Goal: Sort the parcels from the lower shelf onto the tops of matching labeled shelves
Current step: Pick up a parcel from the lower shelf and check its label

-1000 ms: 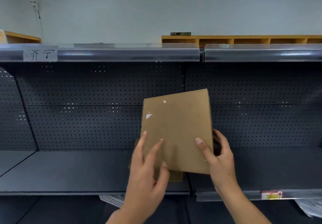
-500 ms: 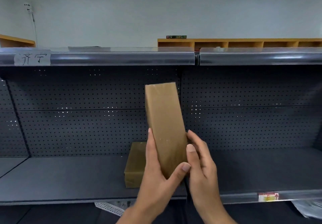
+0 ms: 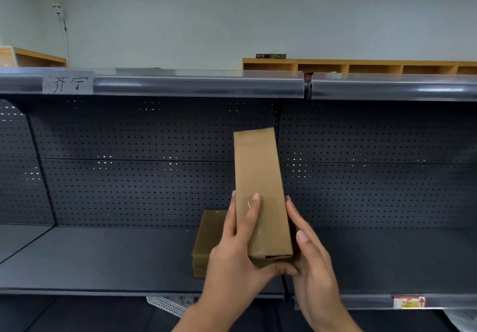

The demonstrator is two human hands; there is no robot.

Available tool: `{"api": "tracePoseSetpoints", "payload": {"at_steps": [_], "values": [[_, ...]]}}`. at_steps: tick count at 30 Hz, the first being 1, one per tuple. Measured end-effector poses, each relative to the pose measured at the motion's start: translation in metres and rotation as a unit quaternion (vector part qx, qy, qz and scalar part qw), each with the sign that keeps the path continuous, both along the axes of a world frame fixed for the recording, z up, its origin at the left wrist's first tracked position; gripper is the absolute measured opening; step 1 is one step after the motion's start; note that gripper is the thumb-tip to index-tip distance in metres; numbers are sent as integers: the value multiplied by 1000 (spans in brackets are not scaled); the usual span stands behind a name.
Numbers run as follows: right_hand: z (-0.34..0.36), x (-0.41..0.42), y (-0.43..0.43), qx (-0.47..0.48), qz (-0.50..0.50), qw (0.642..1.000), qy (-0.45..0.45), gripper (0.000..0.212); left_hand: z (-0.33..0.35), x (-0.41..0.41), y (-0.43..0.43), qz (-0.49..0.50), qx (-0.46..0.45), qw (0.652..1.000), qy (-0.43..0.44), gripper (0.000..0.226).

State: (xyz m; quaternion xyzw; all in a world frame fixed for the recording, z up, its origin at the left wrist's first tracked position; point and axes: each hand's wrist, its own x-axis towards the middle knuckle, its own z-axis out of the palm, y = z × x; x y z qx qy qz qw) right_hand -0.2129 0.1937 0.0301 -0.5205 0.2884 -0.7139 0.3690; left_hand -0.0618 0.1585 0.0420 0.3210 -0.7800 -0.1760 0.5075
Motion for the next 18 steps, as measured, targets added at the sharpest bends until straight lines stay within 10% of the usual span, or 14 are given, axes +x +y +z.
{"api": "tracePoseSetpoints", "payload": {"at_steps": [3, 10, 18], "values": [[8, 1, 0, -12, 22, 999, 28, 71, -2, 6, -7, 14, -31, 999, 36, 122], [14, -46, -30, 85, -189, 974, 89, 35, 10, 34, -10, -15, -38, 988, 147, 124], [4, -69, -37, 242, 25, 968, -65, 53, -10, 55, -17, -93, 35, 981, 169, 123]]}}
